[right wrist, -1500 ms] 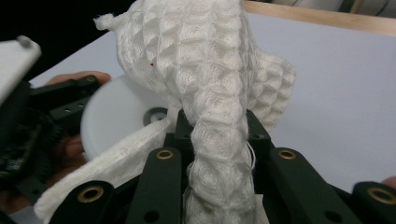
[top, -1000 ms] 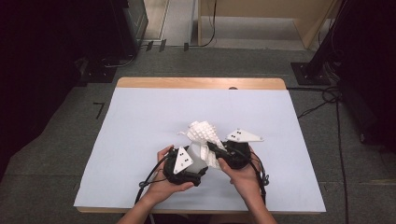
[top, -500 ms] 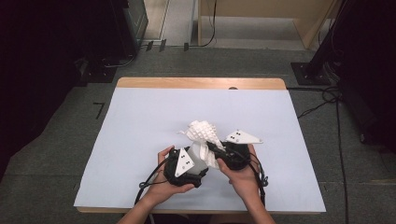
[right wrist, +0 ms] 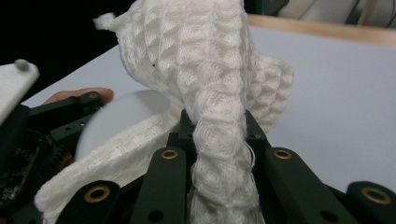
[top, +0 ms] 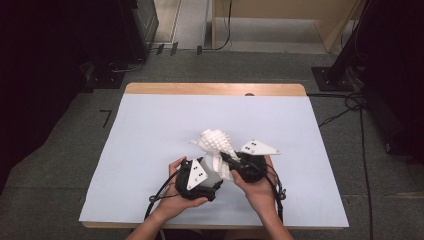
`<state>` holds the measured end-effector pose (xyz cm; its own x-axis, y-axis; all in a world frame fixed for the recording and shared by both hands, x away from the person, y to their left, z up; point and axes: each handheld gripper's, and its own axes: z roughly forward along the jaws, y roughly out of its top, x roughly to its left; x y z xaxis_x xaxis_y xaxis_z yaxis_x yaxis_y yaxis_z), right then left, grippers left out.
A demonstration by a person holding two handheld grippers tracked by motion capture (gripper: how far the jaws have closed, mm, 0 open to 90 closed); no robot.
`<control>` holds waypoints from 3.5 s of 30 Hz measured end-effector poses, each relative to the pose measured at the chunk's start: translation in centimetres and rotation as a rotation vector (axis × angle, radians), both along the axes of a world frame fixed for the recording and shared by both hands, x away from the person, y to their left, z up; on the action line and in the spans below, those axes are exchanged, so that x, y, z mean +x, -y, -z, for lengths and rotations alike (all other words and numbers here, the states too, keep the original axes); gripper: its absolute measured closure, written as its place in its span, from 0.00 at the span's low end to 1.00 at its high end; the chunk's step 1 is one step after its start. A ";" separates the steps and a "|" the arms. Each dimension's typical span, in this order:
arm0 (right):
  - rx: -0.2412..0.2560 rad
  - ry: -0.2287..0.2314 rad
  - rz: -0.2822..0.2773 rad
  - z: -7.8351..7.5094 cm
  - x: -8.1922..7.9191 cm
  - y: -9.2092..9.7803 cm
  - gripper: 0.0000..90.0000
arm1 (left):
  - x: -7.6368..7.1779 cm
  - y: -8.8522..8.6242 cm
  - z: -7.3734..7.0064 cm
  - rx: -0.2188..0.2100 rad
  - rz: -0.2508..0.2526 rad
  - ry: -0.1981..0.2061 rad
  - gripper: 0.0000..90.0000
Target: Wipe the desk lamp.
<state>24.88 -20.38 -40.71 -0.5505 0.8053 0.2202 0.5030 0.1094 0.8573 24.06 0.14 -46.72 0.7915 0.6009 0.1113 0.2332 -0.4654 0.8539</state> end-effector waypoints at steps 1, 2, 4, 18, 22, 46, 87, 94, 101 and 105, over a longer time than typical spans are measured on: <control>0.011 -0.028 0.003 0.1 0.2 0.5 0.86 | 0.1 -0.1 0.0 -0.001 0.003 -0.004 0.10; 0.002 -0.036 -0.006 0.0 0.2 0.7 0.86 | 0.1 -0.1 0.0 -0.005 0.002 -0.009 0.10; -0.006 -0.026 -0.058 -0.5 -0.2 0.3 0.86 | 0.2 -0.2 0.0 -0.010 0.001 -0.017 0.10; -0.027 0.001 0.016 0.1 0.1 0.5 0.86 | 0.0 -0.2 0.0 -0.016 0.003 0.000 0.10; -0.027 0.010 0.080 0.2 0.5 1.8 0.86 | 0.9 -1.4 -0.8 -0.127 -0.093 0.006 0.09; -0.295 -0.119 0.084 8.2 2.0 0.9 0.81 | 2.1 -5.8 1.5 -0.127 -0.236 -0.040 0.09; -0.142 0.190 -0.141 2.0 -2.7 -4.0 0.86 | 0.7 -6.5 -2.0 -0.339 -0.142 0.022 0.10; -0.175 0.087 -0.202 4.5 -2.1 -5.2 0.86 | 1.2 -7.5 -2.4 -0.361 -0.171 0.020 0.10; -0.143 0.097 -0.163 4.0 -1.7 -4.8 0.86 | 1.3 -6.9 -1.5 -0.343 -0.149 0.005 0.10; -0.105 0.143 -0.116 3.1 -1.8 -3.9 0.86 | 1.2 -6.1 -0.9 -0.318 -0.144 0.017 0.10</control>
<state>23.10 -16.44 -43.81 -0.6604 0.7492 0.0515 0.3555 0.2516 0.9002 25.26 6.29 -45.81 0.6960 0.7127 -0.0869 0.2614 -0.1388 0.9552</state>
